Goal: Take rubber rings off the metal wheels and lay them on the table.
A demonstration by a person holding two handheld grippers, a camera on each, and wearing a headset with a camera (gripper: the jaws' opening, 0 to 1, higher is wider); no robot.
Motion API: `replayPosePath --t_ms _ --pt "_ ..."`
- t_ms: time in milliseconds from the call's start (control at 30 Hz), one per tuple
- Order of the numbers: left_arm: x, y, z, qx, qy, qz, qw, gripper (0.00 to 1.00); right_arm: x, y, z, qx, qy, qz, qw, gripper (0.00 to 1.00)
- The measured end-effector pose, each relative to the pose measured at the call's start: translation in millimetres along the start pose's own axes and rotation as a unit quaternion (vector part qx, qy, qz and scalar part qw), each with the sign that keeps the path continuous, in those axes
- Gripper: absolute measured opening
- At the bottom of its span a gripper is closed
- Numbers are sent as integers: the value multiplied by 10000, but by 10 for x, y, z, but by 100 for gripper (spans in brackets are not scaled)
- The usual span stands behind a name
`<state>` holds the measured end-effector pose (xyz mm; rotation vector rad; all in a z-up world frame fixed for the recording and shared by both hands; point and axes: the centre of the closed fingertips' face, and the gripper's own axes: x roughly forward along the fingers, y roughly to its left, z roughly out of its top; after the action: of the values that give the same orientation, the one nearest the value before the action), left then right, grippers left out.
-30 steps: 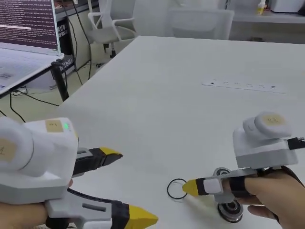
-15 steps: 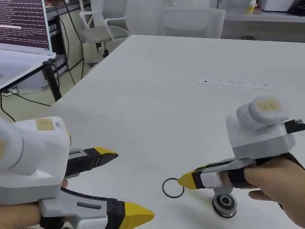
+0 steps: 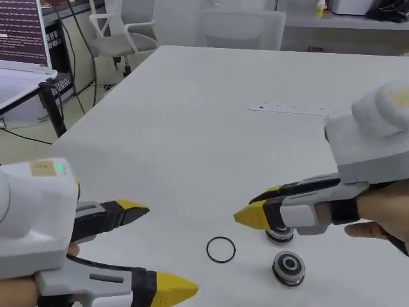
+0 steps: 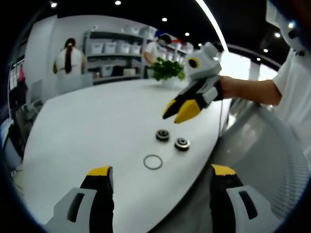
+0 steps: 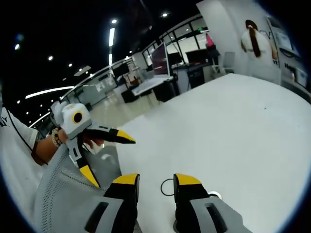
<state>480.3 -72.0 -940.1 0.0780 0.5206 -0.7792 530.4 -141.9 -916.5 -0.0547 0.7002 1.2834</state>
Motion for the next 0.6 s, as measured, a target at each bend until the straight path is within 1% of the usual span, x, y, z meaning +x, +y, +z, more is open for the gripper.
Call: replayPosePath --t_ms 33,100,167,200,267,333,433,500,600 --pt "2 -3 -3 10 12 -4 10000 82 -34 -5 26 -3 -68 -11 10000 27" --pt "3 -9 -10 44 33 -25 10000 82 -121 -17 98 -133 -246 -62 9996 29" --pt "7 -19 -19 54 63 -49 10000 82 -197 14 168 -446 -427 44 9981 33" --pt "9 -22 -20 53 68 -61 9999 82 -243 36 207 -516 -596 112 9968 36" --pt "13 -32 -22 32 71 -93 9999 82 -304 29 210 -561 -692 122 9959 42" --pt "12 -35 -9 2 35 -109 9999 81 -367 -19 206 -513 -809 86 9954 45" --pt "6 -32 16 -2 -44 -123 9999 81 -453 -92 214 -400 -1048 14 9937 47" --pt "4 -34 32 -1 -83 -134 9999 80 -506 -137 190 -390 -1111 -58 9930 48" --pt "2 -36 59 42 -116 -143 9998 80 -555 -233 137 -352 -1137 -221 9926 48"
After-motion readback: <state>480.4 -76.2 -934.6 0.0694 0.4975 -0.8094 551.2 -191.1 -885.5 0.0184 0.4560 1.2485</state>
